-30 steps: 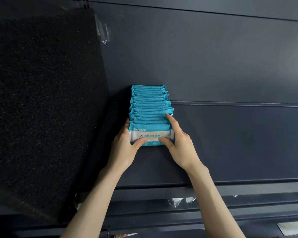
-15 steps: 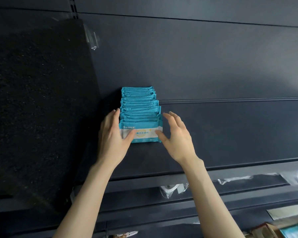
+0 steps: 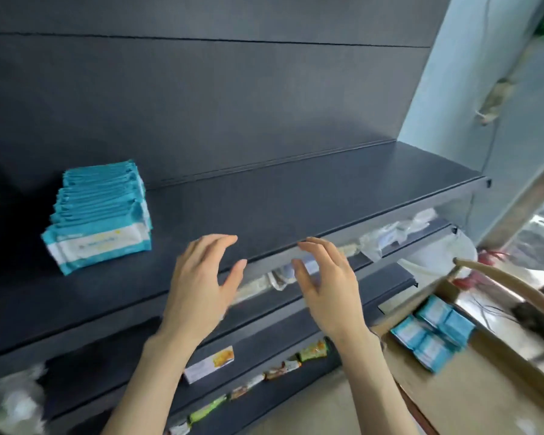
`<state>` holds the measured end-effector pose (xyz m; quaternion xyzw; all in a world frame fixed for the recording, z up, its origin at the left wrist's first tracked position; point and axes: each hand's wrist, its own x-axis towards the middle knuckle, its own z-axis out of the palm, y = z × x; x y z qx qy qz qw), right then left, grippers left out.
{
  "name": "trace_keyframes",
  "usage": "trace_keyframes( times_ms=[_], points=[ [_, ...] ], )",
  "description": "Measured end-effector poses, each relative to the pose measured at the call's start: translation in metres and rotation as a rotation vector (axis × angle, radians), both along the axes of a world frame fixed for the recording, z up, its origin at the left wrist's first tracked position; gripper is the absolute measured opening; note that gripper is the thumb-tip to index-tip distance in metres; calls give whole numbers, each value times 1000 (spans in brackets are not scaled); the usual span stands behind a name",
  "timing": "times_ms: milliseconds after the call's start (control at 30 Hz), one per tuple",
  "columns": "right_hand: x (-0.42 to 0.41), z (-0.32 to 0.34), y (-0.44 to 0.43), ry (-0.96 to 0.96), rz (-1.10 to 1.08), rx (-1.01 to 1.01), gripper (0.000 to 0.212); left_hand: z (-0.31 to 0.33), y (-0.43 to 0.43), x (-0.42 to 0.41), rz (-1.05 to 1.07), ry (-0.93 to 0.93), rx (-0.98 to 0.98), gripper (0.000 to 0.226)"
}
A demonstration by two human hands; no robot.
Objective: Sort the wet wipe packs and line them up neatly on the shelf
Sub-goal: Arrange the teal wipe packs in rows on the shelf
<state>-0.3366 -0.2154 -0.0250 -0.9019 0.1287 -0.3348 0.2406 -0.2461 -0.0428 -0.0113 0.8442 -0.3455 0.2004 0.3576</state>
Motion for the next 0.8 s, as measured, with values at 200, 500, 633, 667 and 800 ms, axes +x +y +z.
trace_keyframes(
  times_ms=[200,500,633,667,800],
  points=[
    [-144,-51,-81,125,-184,33,23,-55,-112,-115,-256,199,102,42],
    [-293,-120,-146,345,-530,198,26,-124,-221,-231,-528,375,387,39],
    [-320,-143,-171,396,-604,295,26,-140,-259,-248,-633,424,497,40],
    [-322,-146,-178,399,-616,310,26,-143,-269,-249,-645,442,507,40],
    [-313,-155,-218,398,-653,330,25,-148,-319,-234,-674,479,507,39]
  ],
)
